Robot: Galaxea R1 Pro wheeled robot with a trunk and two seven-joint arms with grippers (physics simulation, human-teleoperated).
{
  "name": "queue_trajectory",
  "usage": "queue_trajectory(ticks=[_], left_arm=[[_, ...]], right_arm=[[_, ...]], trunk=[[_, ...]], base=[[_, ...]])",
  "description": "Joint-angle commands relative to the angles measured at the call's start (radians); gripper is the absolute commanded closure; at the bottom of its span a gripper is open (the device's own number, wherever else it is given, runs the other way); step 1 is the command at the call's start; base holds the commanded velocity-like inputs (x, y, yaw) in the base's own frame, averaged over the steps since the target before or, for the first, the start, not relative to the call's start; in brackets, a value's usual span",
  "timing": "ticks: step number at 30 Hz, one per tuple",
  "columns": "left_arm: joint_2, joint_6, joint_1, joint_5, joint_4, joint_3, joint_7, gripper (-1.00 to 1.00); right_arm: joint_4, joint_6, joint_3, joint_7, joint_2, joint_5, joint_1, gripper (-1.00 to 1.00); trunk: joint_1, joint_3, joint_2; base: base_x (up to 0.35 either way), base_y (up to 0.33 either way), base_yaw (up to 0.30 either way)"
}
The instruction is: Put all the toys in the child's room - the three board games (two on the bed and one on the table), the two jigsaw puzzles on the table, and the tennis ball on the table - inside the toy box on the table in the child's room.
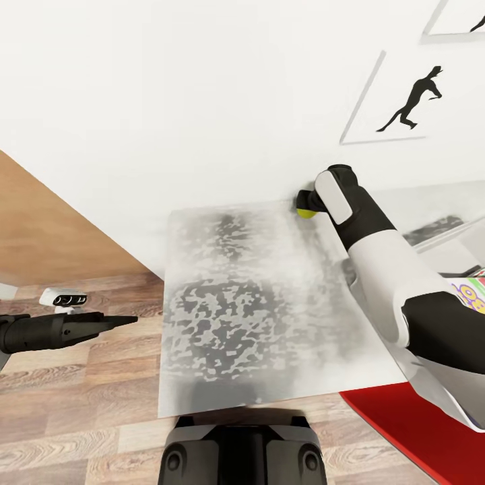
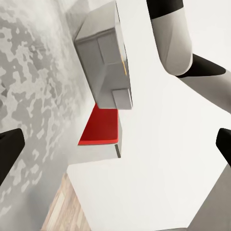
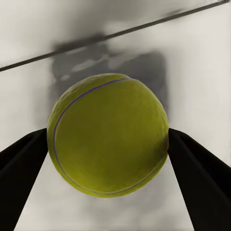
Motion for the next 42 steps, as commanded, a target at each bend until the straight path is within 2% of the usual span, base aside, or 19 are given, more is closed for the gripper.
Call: queue_trajectory(ticks=[1, 6, 9, 14, 21, 37, 42], left_arm=[[0.001, 0.011, 0.000, 0.000, 0.000, 0.000, -0.003, -1.00], [0.001, 0.011, 0.000, 0.000, 0.000, 0.000, -0.003, -1.00], [0.001, 0.011, 0.000, 0.000, 0.001, 0.000, -0.003, -1.00], [0.002, 0.011, 0.000, 0.000, 0.001, 0.001, -0.003, -1.00], [0.002, 0.011, 0.001, 0.000, 0.001, 0.001, -0.003, -1.00], [0.008, 0.011, 0.004, 0.000, 0.005, 0.001, -0.003, -1.00], [0.010, 0.011, 0.004, 0.000, 0.006, 0.002, -0.003, -1.00]], right_arm=[[-0.002, 0.002, 0.003, -0.010, -0.001, -0.011, -0.001, 1.00], [-0.012, 0.008, 0.002, -0.011, -0.003, -0.012, -0.001, 1.00], [-0.059, 0.017, 0.001, -0.012, -0.007, -0.016, -0.001, 1.00], [-0.094, 0.061, -0.003, -0.013, -0.006, -0.021, -0.001, 1.00], [-0.164, 0.080, -0.007, -0.014, -0.008, -0.023, 0.005, 1.00], [-0.384, 0.160, -0.007, -0.015, -0.007, -0.018, 0.012, 1.00], [-0.404, 0.160, -0.007, -0.017, -0.005, -0.019, 0.017, 1.00]], trunk=[[0.001, -0.001, -0.002], [0.001, -0.001, -0.002], [0.001, -0.001, -0.002], [0.001, -0.001, -0.002], [0.001, -0.001, -0.002], [0.001, 0.024, -0.002], [0.001, 0.032, -0.002]], base=[[0.000, 0.000, 0.000], [0.000, 0.000, 0.000], [-0.101, 0.000, 0.000], [-0.274, 0.000, 0.000], [-0.312, 0.000, 0.000], [-0.058, 0.000, 0.000], [0.000, 0.000, 0.000]])
